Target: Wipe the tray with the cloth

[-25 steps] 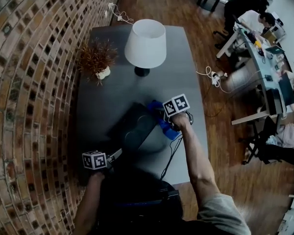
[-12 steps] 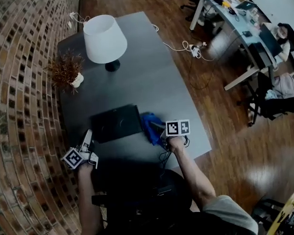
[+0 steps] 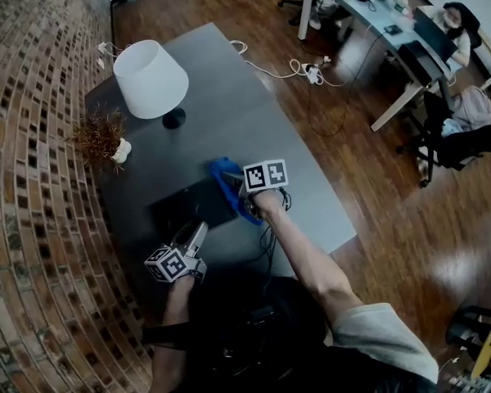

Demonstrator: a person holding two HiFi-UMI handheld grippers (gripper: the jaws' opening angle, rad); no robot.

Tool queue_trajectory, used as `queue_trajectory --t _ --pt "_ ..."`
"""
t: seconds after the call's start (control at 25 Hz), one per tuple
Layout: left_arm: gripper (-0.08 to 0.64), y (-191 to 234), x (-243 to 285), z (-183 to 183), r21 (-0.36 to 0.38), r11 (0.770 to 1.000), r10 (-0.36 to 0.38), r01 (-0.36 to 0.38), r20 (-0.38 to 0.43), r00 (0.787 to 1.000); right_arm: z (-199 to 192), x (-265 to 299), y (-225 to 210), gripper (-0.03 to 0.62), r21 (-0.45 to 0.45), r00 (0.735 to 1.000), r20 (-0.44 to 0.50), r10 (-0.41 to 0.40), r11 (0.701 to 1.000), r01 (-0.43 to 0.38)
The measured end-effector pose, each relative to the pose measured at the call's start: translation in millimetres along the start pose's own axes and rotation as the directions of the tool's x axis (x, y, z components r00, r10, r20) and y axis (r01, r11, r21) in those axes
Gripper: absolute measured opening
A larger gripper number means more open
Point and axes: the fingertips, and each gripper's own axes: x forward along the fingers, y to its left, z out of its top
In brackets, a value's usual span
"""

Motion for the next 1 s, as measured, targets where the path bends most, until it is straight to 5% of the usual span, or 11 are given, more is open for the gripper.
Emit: queue_trajectory --t 0.2,0.4,0.48,0.64,0.72,0.84,1.0 --pt "0.192 -3 1 3 0.008 1.000 0.004 -0.004 0.006 1.000 -60 -39 10 0.129 -0.026 0.999 -0.054 -0.005 1.000 0.004" --pt "0.174 -3 2 4 -0.001 1.000 0.010 -0.010 0.008 1.000 -164 -83 2 0.129 -0.085 0.952 -0.299 -0.067 0.995 0.043" --pt "0.154 0 2 4 -0.002 1.000 0.018 -0.018 0.010 1.000 -151 -88 -7 0.129 -0.084 0.962 -0.253 -0.103 0.993 0.084" --pt "0.149 0 3 0 0.008 1.000 0.020 -0.020 -0.016 1.000 -48 -62 -17 0.130 -0.084 0.990 -0.010 -0.137 0.987 0.136" --pt "0.143 -3 3 -5 -0.004 1.000 0.019 -0.019 -0.025 1.000 -11 -35 -22 0.130 -0.078 0.991 0.037 -0.129 0.988 0.131" --pt "0.129 -5 5 -8 -0.008 1.000 0.019 -0.019 -0.025 0.999 -2 7 -31 0.130 -0.066 0.993 -0.012 -0.121 0.991 0.120" --pt "0.127 -5 5 -8 0.000 1.000 0.019 -0.019 -0.027 0.999 -36 13 -39 0.130 -0.025 0.990 -0.086 -0.113 0.993 0.111"
